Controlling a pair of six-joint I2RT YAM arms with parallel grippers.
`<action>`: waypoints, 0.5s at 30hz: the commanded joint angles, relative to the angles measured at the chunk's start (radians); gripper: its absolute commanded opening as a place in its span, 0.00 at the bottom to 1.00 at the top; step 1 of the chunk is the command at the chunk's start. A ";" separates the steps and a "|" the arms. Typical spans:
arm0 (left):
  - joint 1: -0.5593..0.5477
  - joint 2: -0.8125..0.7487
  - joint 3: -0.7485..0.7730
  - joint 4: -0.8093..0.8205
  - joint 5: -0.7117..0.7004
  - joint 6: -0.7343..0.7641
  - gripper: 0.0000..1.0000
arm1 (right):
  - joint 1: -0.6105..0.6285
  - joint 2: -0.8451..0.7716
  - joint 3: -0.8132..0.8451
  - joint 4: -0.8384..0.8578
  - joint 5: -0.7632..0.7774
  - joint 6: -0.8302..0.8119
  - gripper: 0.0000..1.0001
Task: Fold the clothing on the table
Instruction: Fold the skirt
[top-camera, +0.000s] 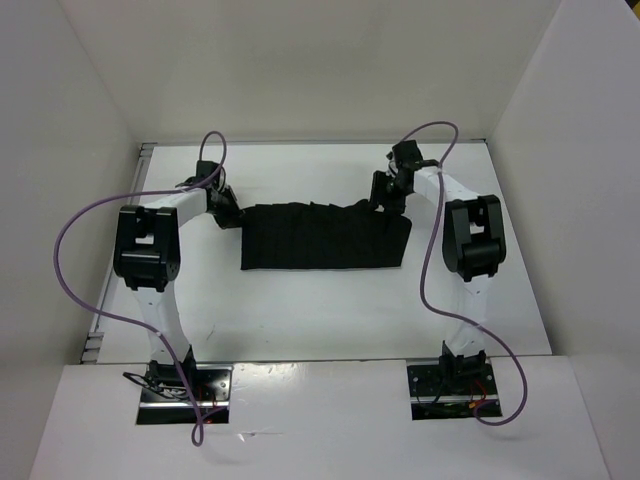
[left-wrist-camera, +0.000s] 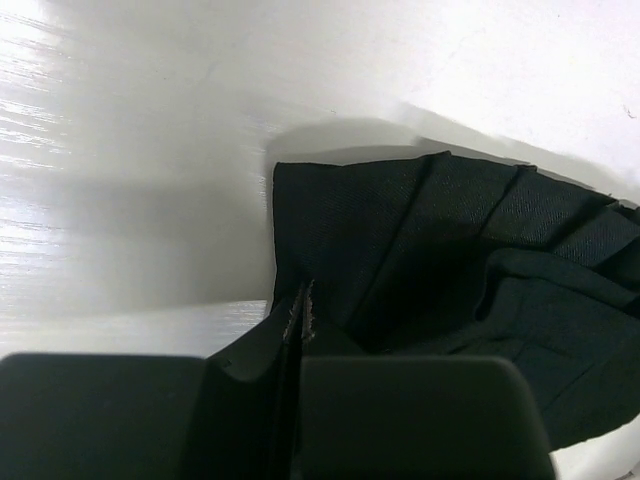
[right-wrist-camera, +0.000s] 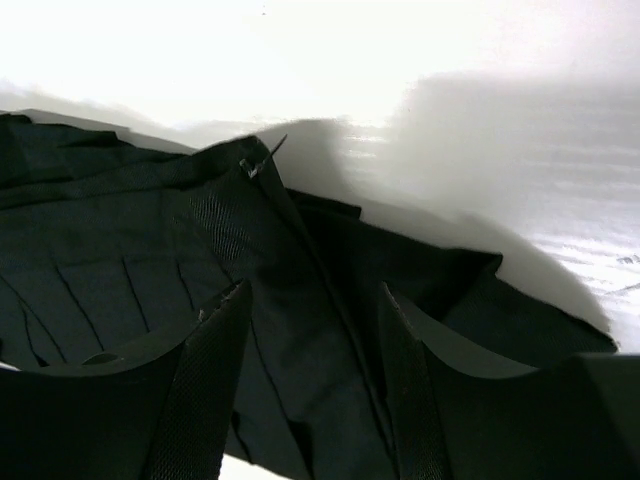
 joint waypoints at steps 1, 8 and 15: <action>-0.019 0.039 0.012 0.003 -0.036 0.023 0.00 | 0.015 0.031 0.070 0.026 -0.039 -0.019 0.57; -0.028 0.039 -0.008 -0.009 -0.047 0.023 0.00 | 0.024 0.081 0.100 0.046 -0.108 -0.019 0.12; -0.028 0.026 -0.035 -0.021 -0.056 0.032 0.00 | 0.034 -0.135 -0.011 0.037 -0.005 0.092 0.00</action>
